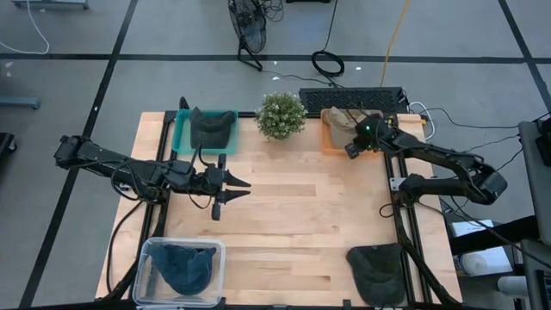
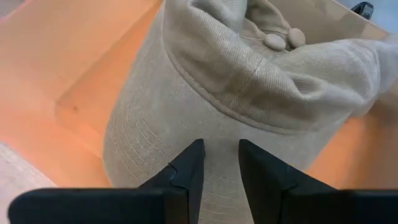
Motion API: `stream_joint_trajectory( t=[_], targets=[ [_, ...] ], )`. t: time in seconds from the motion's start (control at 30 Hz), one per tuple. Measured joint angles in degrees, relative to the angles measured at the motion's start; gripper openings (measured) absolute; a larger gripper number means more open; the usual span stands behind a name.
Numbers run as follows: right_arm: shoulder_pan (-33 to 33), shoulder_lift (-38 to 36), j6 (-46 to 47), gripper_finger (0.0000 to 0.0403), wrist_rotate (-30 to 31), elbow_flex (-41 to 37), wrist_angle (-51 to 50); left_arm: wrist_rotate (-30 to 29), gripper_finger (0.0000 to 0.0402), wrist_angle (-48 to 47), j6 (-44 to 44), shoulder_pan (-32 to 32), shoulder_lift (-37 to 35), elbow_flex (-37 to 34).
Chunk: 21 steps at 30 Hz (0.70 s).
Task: Pick & Place hat
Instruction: Put the brown cap into the orange bin, then put the black cap into the green bin
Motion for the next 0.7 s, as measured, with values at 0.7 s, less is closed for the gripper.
stream_joint_trajectory(
  t=[0.7],
  targets=[
    [6.51, -20.96, 9.49, 0.0093, -4.05, -3.29, 1.62, 0.00, 0.0095, -0.13, -0.28, 0.00, 0.00, 0.00]
  ],
)
